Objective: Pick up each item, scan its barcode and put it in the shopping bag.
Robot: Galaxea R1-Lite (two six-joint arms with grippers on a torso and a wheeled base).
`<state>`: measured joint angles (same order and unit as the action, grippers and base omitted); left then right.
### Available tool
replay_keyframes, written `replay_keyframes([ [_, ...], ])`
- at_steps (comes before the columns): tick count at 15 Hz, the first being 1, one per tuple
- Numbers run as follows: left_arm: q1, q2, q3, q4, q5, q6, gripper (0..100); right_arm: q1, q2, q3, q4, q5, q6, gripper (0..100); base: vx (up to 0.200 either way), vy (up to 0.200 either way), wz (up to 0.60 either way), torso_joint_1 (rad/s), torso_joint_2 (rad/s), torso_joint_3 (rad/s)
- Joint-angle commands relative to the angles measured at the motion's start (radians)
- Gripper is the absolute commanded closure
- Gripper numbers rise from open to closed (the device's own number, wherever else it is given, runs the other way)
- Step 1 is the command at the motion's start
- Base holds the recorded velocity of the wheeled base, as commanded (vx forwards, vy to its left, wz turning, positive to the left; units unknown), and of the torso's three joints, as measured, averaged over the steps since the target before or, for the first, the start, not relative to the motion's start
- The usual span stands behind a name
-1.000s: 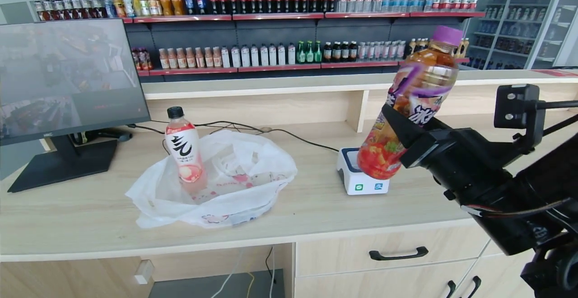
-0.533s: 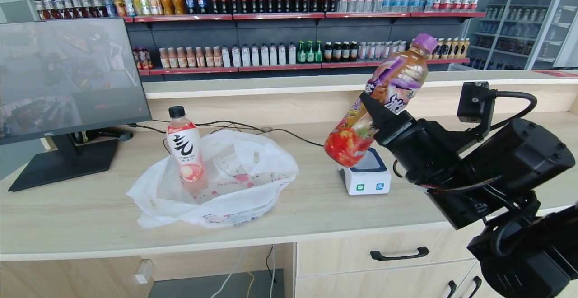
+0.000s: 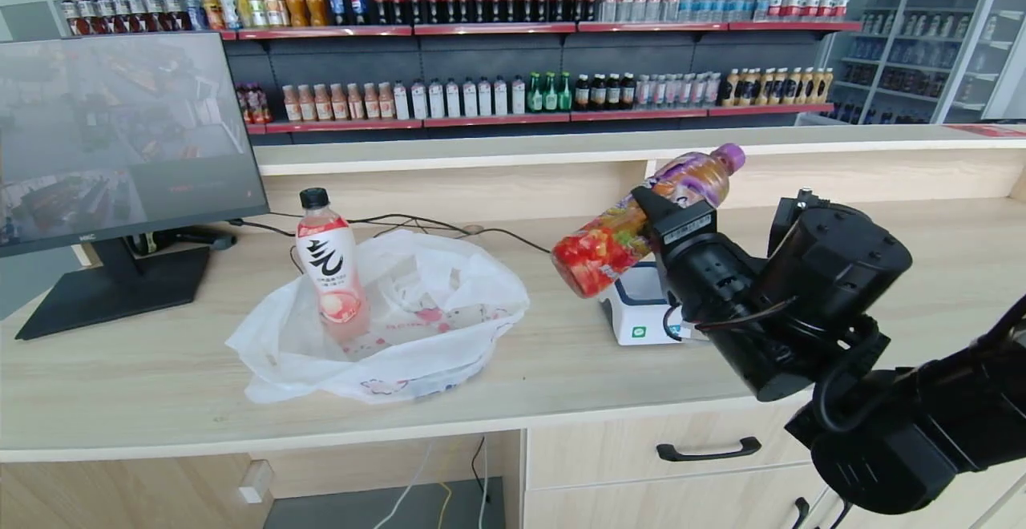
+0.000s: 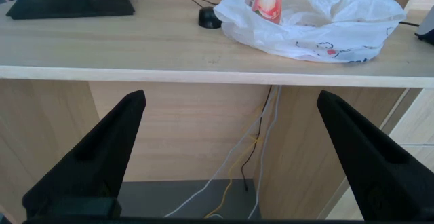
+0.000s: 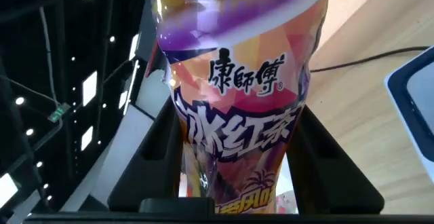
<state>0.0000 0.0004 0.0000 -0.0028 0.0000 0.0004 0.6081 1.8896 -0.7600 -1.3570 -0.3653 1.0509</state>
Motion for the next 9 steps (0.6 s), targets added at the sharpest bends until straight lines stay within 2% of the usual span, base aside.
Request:
replay_keyframes([
  [1, 0.000, 0.000, 0.000, 0.000, 0.000, 0.000, 0, -0.024, 0.023, -0.038, 0.007, -0.001, 0.043, 100, 0.000, 0.000, 0.00, 0.000, 0.00, 0.000],
  [2, 0.000, 0.000, 0.000, 0.000, 0.000, 0.000, 0, -0.033, 0.031, -0.042, 0.009, -0.001, 0.067, 100, 0.000, 0.000, 0.00, 0.000, 0.00, 0.000],
  [4, 0.000, 0.000, 0.000, 0.000, 0.000, 0.000, 0, -0.068, 0.017, -0.056, 0.009, -0.014, 0.233, 100, 0.000, 0.000, 0.00, 0.000, 0.00, 0.000],
  [9, 0.000, 0.000, 0.000, -0.002, 0.000, 0.003, 0, -0.126, 0.094, -0.079, -0.008, -0.098, 0.397, 100, 0.000, 0.000, 0.00, 0.000, 0.00, 0.000],
])
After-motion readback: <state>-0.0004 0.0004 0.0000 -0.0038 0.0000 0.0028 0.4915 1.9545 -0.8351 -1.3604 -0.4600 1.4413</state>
